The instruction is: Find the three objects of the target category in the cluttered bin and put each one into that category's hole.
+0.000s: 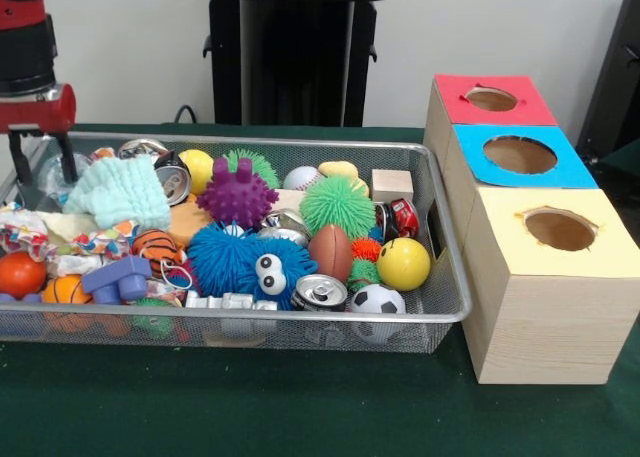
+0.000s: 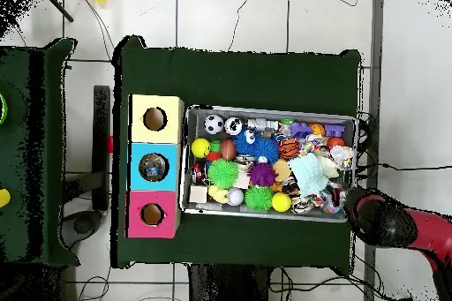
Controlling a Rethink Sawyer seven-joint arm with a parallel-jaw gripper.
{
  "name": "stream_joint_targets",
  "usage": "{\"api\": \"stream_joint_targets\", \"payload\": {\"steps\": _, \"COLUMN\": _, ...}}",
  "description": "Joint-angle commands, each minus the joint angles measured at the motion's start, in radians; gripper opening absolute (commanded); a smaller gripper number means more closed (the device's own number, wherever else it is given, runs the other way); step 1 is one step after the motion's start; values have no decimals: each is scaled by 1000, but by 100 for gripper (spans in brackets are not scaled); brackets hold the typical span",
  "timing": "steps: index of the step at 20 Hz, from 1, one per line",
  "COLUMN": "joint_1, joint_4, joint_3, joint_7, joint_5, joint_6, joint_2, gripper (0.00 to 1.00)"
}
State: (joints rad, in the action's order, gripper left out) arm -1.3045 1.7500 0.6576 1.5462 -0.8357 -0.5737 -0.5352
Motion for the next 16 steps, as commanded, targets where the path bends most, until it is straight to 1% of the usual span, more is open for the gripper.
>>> {"api": "stream_joint_targets", "payload": {"steps": 1, "joint_1": -30, "joint_4": 90, "joint_3": -8, "joint_7": -233, "joint_5": -23, "joint_6": -97, "joint_2": -59, "gripper": 100}}
{"api": "stream_joint_targets", "payload": {"steps": 5, "joint_1": -26, "joint_4": 101, "joint_3": -9, "joint_7": -222, "joint_5": -28, "joint_6": -92, "joint_2": -60, "gripper": 100}}
{"api": "stream_joint_targets", "payload": {"steps": 6, "joint_1": -27, "joint_4": 104, "joint_3": -7, "joint_7": -221, "joint_5": -30, "joint_6": -88, "joint_2": -61, "gripper": 0}}
{"api": "stream_joint_targets", "payload": {"steps": 16, "joint_1": 1, "joint_4": 97, "joint_3": -7, "joint_7": -217, "joint_5": -44, "joint_6": -89, "joint_2": -80, "gripper": 0}}
